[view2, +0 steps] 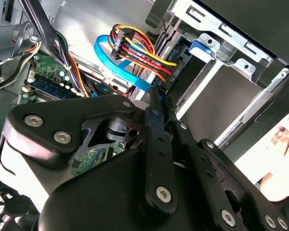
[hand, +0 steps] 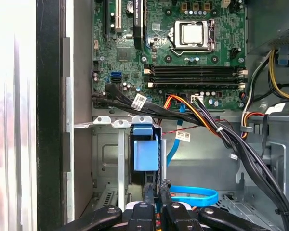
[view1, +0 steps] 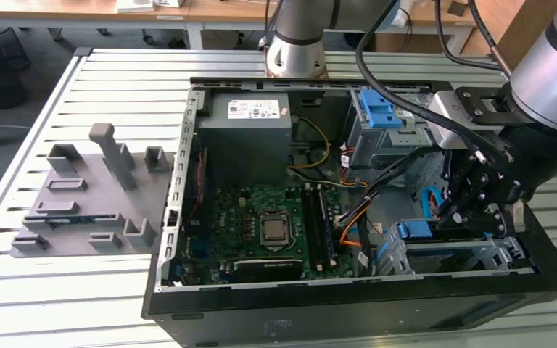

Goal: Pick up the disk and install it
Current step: 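Insert the second disk wire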

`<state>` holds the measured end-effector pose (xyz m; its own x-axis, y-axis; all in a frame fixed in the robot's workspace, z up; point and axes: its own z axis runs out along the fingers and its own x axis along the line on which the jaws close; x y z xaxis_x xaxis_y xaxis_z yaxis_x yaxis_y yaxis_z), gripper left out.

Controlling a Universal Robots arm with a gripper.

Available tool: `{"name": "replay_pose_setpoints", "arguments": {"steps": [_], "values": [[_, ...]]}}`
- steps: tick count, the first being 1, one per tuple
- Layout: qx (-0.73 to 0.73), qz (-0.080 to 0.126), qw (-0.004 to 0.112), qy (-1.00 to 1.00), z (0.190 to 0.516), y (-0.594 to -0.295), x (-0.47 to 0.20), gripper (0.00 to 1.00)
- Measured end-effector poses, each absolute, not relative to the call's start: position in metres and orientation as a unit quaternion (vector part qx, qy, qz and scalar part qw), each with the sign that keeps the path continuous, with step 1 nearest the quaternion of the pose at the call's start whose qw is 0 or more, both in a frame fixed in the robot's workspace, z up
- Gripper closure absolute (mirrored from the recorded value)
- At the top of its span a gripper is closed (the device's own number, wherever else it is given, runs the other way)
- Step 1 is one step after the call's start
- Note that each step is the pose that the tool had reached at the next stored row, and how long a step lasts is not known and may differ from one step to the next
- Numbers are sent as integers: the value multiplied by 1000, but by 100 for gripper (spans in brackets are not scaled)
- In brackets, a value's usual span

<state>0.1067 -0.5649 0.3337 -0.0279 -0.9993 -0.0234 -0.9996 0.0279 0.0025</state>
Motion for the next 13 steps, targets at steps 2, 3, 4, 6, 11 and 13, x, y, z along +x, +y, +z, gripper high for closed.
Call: {"name": "replay_pose_setpoints", "arguments": {"steps": [2,3,4,6,11,13], "values": [[-697,9,8,717,333,-565,107,84],[-697,9,8,717,332,-565,107,84],[-697,9,8,717,332,-565,107,84],[-697,9,8,717,331,-565,107,84],[-697,9,8,717,331,-565,107,84],[-697,9,8,717,330,-565,107,84]]}}
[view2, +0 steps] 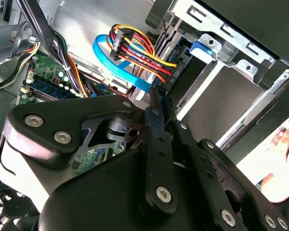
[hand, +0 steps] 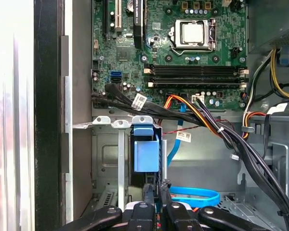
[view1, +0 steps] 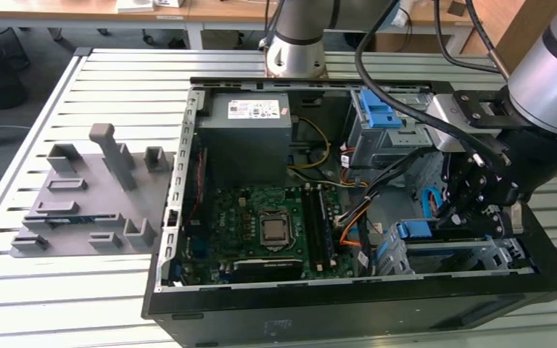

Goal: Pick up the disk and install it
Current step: 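Insert the second disk wire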

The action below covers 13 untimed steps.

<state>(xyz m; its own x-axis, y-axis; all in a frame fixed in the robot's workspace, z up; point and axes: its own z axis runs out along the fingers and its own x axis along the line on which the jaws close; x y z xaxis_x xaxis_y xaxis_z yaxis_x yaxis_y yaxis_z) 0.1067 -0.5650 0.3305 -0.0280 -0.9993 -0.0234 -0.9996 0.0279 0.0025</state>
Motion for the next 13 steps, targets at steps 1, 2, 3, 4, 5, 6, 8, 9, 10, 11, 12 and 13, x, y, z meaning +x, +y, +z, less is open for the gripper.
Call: {"name": "replay_pose_setpoints", "arguments": {"steps": [1,2,3,4,5,6,8,9,10,11,12,13], "values": [[-697,9,8,717,330,-565,107,84],[-697,9,7,717,330,-565,107,84],[-697,9,8,717,330,-565,107,84],[-697,9,8,717,330,-565,107,82],[-697,9,8,717,331,-565,107,82],[-697,9,8,717,331,-565,107,76],[-697,9,8,717,332,-565,107,76],[-697,9,7,717,334,-565,107,76],[-697,9,8,717,335,-565,107,76],[-697,9,8,717,337,-565,107,76],[-697,9,8,717,339,-565,107,76],[-697,9,7,717,340,-565,107,76]]}}
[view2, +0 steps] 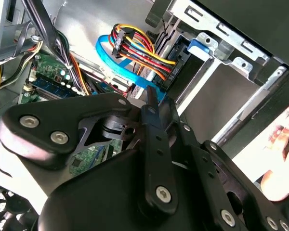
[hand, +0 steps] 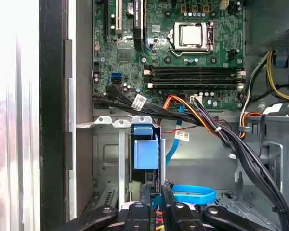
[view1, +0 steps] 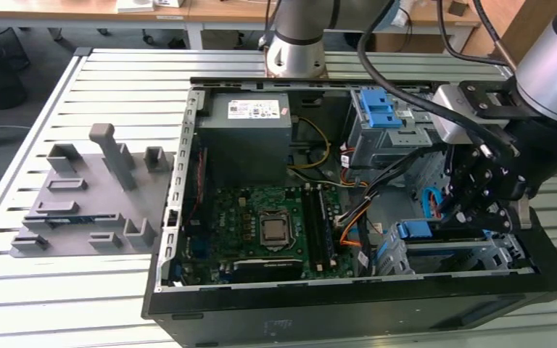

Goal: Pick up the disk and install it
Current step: 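Insert the second disk wire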

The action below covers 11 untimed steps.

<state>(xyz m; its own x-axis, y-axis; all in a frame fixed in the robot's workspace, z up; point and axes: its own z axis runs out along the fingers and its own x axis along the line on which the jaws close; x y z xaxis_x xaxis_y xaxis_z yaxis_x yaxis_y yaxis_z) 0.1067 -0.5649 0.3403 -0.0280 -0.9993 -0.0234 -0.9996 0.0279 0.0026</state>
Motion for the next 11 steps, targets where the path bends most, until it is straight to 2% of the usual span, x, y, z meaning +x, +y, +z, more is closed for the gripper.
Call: {"name": "replay_pose_setpoints", "arguments": {"steps": [5,7,11], "values": [[-697,9,7,717,345,-565,107,77],[-697,9,7,717,345,-565,107,89],[-697,9,7,717,345,-565,107,89]]}}
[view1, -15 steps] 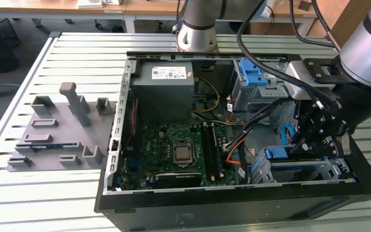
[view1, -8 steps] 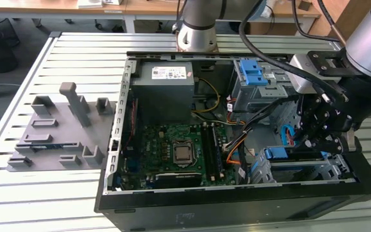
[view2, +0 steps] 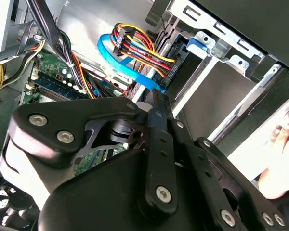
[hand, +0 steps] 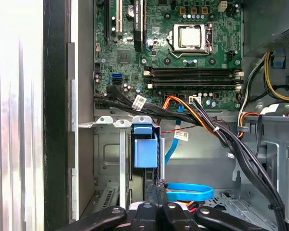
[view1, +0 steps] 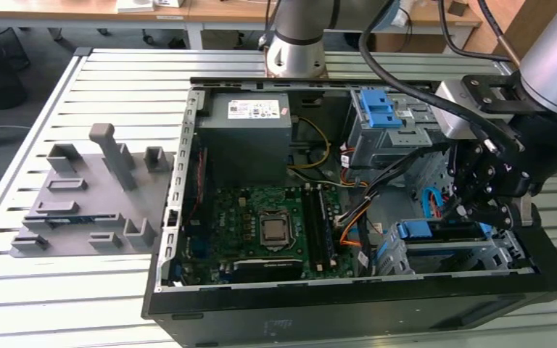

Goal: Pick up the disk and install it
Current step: 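Insert the second disk wire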

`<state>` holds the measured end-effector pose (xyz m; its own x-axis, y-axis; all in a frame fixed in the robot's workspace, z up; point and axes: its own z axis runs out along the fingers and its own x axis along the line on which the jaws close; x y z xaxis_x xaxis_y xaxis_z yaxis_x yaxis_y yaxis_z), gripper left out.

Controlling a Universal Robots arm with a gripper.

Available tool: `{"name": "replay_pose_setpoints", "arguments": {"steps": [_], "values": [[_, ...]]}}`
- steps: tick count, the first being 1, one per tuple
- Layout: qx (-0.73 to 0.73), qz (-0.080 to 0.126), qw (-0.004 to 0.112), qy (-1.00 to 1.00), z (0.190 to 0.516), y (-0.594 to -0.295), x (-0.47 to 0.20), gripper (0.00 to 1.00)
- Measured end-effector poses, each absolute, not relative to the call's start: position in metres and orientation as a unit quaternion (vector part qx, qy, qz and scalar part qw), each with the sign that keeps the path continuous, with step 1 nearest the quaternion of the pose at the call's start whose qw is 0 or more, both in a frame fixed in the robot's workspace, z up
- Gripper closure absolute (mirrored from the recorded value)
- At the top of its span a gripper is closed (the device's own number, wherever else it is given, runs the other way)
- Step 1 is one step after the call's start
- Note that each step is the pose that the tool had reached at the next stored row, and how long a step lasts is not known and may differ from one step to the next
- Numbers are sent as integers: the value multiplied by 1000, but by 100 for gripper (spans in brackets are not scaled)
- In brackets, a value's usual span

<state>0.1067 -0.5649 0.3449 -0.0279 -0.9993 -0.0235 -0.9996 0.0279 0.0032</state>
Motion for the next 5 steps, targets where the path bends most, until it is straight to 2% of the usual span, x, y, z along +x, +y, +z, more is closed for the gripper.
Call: {"name": "replay_pose_setpoints", "arguments": {"steps": [5], "values": [[-697,9,7,717,345,-565,107,89]]}}
